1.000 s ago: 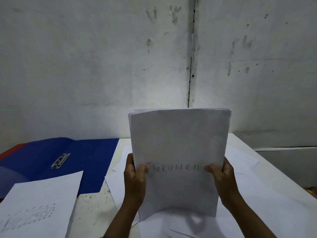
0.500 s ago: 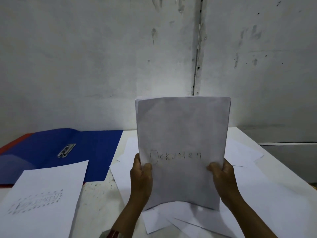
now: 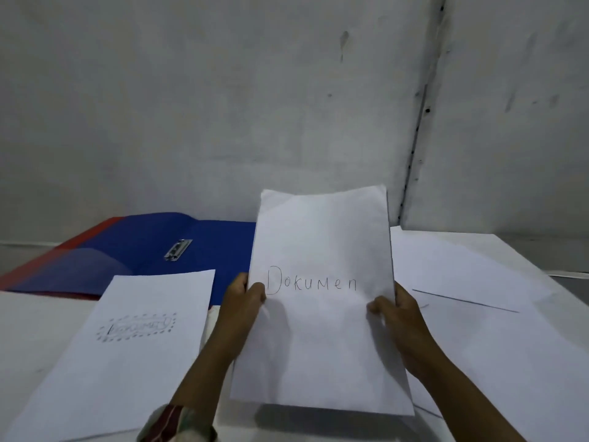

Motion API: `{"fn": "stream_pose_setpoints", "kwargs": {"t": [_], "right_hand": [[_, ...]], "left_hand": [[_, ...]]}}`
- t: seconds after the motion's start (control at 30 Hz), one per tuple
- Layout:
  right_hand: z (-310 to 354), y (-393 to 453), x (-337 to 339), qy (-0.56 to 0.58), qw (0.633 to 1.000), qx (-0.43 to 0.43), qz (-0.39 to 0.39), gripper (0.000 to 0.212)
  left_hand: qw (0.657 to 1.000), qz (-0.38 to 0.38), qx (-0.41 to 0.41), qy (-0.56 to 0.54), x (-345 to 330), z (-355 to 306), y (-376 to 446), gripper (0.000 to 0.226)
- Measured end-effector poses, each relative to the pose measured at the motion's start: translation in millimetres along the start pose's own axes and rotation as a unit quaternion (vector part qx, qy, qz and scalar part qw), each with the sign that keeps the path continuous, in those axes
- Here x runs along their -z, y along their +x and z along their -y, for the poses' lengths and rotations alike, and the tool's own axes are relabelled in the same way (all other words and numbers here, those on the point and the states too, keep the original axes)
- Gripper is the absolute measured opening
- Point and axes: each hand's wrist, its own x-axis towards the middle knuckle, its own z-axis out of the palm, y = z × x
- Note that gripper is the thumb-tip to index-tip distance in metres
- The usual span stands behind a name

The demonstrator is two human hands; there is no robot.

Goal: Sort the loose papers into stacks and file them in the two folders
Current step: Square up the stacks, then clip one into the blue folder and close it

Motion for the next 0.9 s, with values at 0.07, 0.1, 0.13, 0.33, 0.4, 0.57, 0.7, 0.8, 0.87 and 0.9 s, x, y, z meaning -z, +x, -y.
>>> {"fn": "stream_pose_setpoints", "kwargs": {"t": [0.07, 0.1, 0.13, 0.33, 0.4, 0.57, 0.7, 0.8, 0.87, 0.9], "right_hand": [[-3, -1, -19, -0.004, 1.000, -0.014, 0.022, 0.020], [-4, -1, -28, -0.005, 0.999, -0.019, 0.032, 0.020], [-4, -2, -37, -0.007, 0.999, -0.024, 0.041, 0.019], [2, -10, -108, 0.013, 0.993, -0.053, 0.102, 0.015], [4, -12, -138, 0.019, 0.990, -0.061, 0.126, 0.016], [8, -19, -206, 0.042, 0.983, -0.070, 0.161, 0.027], [11, -26, -254, 0.032, 0.977, -0.089, 0.190, 0.034], [15, -30, -289, 0.015, 0.972, -0.099, 0.212, 0.039], [14, -32, -306, 0.009, 0.969, -0.104, 0.225, 0.041], [14, -33, -315, 0.007, 0.967, -0.108, 0.233, 0.042]], "left_hand": [[0.999, -0.001, 0.015, 0.030, 18, 8, 5, 0.017], [0.998, 0.001, 0.025, 0.054, 25, 11, 5, 0.011], [0.996, -0.003, 0.033, 0.082, 33, 13, 5, 0.011], [0.976, -0.101, 0.039, 0.187, 88, 20, 12, 0.041], [0.963, -0.133, 0.040, 0.230, 113, 28, 20, 0.042], [0.929, -0.196, 0.061, 0.308, 164, 50, 40, 0.044], [0.895, -0.231, 0.090, 0.371, 199, 71, 55, 0.040], [0.860, -0.255, 0.119, 0.426, 224, 84, 69, 0.034], [0.837, -0.268, 0.128, 0.459, 235, 91, 74, 0.032], [0.826, -0.276, 0.131, 0.474, 241, 94, 77, 0.031]]}}
